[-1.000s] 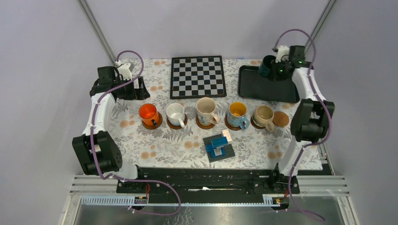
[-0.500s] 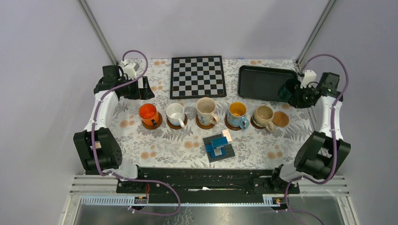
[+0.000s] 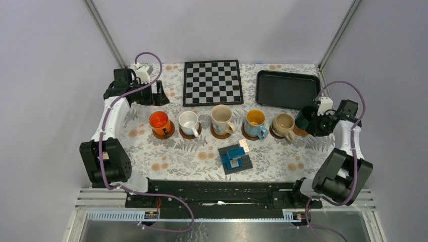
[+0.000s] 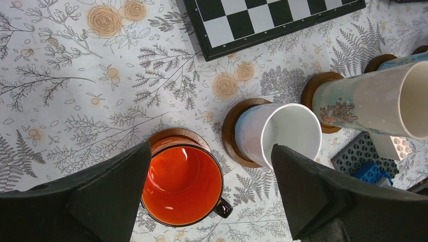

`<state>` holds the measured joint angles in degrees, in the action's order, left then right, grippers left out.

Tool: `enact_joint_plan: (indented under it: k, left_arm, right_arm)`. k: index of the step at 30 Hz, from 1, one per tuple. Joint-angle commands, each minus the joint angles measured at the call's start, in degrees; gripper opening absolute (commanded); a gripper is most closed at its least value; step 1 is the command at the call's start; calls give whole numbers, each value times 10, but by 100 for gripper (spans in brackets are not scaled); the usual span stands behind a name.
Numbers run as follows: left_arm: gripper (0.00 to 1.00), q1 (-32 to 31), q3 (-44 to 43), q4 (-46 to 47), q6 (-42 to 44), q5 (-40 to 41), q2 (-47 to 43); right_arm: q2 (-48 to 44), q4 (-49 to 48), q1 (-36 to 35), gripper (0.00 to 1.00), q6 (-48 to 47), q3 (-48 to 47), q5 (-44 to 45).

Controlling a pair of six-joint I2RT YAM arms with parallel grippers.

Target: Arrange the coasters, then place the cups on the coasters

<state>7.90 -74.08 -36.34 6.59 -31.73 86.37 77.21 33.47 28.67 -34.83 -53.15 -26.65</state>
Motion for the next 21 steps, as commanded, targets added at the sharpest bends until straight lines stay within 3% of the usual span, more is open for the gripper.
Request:
enact_joint_plan:
  k: [1,21]
  left_arm:
    - [99,-3,-31,20,-9,-10,-5]
    - [99,-3,-18,30,-16,1,-12]
  right_arm:
    - [-48,-72,2,2,-37,23,-4]
    - [-16,-138,2,3,-24,66,17]
